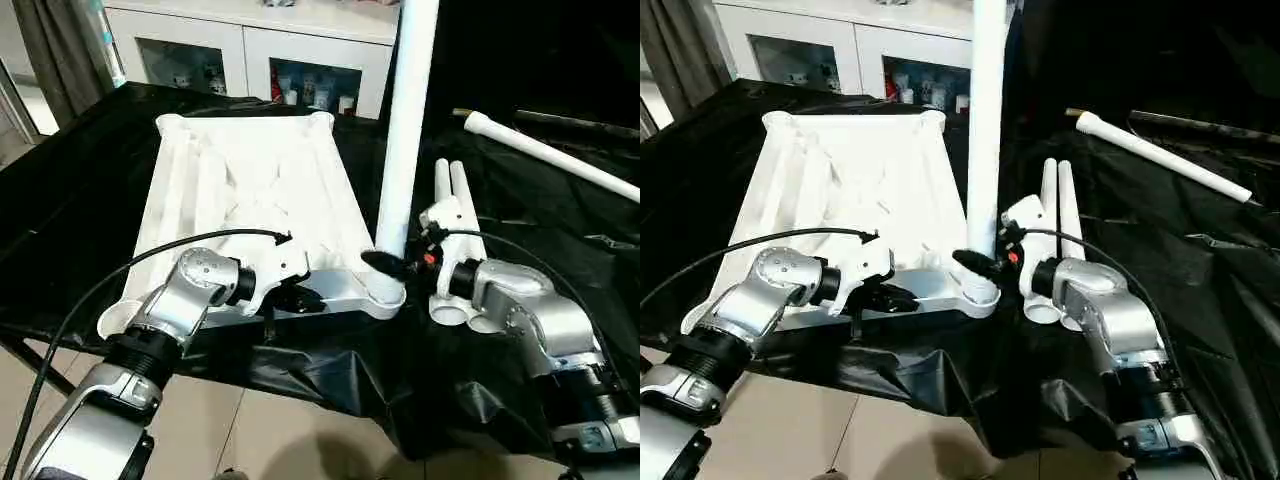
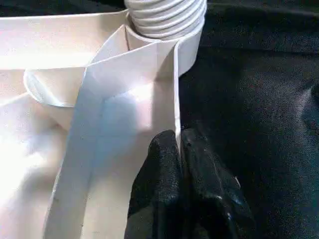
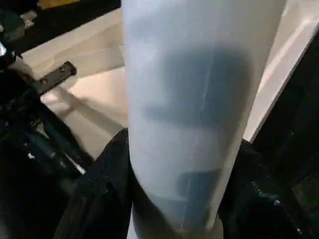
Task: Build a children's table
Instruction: Insert table leg to table base
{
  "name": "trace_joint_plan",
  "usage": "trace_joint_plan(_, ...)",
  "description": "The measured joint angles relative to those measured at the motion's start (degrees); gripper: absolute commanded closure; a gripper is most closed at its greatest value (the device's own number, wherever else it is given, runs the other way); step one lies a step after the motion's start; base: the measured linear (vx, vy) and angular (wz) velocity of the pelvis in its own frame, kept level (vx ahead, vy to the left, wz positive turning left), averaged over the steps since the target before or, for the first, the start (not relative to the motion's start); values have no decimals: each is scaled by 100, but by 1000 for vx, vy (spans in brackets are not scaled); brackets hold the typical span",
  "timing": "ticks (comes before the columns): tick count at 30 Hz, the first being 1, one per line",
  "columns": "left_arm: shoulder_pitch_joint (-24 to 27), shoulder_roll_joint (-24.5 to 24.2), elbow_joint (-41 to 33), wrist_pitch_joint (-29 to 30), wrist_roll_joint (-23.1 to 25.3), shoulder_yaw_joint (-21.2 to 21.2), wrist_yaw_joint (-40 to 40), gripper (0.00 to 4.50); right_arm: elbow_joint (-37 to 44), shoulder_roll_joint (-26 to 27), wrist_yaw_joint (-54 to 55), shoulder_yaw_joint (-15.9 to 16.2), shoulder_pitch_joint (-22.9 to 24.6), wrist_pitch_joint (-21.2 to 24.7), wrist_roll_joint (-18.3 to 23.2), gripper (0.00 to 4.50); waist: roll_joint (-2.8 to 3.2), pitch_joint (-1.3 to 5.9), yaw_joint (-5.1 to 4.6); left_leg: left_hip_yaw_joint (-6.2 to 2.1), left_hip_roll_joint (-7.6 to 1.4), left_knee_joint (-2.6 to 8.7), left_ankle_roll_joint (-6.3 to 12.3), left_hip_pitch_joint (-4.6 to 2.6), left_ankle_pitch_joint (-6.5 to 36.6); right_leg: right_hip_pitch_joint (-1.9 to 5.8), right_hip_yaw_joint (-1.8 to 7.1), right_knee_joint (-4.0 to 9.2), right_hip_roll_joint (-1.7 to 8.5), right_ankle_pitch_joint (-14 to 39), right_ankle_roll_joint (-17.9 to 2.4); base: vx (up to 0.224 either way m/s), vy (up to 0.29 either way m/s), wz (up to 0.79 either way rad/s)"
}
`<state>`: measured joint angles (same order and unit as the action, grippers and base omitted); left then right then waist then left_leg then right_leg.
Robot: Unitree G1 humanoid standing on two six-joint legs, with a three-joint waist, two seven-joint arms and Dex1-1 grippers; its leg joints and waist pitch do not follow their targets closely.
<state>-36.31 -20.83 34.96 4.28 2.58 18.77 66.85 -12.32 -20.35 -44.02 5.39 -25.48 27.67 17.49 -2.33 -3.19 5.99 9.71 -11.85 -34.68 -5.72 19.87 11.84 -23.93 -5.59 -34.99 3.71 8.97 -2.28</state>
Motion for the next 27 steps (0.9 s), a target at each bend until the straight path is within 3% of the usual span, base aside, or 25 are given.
trace_joint_plan(16, 0, -2, 30, -56, -11, -1, -7, 450, -232, 202, 116, -173, 2, -98, 28, 262, 0, 0, 1, -1, 0, 1, 0, 1, 0, 0, -2, 1, 0, 0, 0, 0, 0, 0)
trace_joint_plan(23, 1, -7, 29, -53, -15, -2, -17, 450, -343, 349, 139, -360, 124, -313, 106, 262, 0, 0, -3, -1, 0, 3, 0, 1, 0, -1, -2, 1, 0, 0, 0, 0, 0, 0)
trace_joint_plan(27, 1, -7, 29, -50, -30, -2, -20, 450, -439, 558, 163, -697, 318, -480, 345, 262, 1, 0, 5, -4, 0, 4, 0, 2, 0, -1, -5, 2, 0, 0, 0, 0, 0, 0)
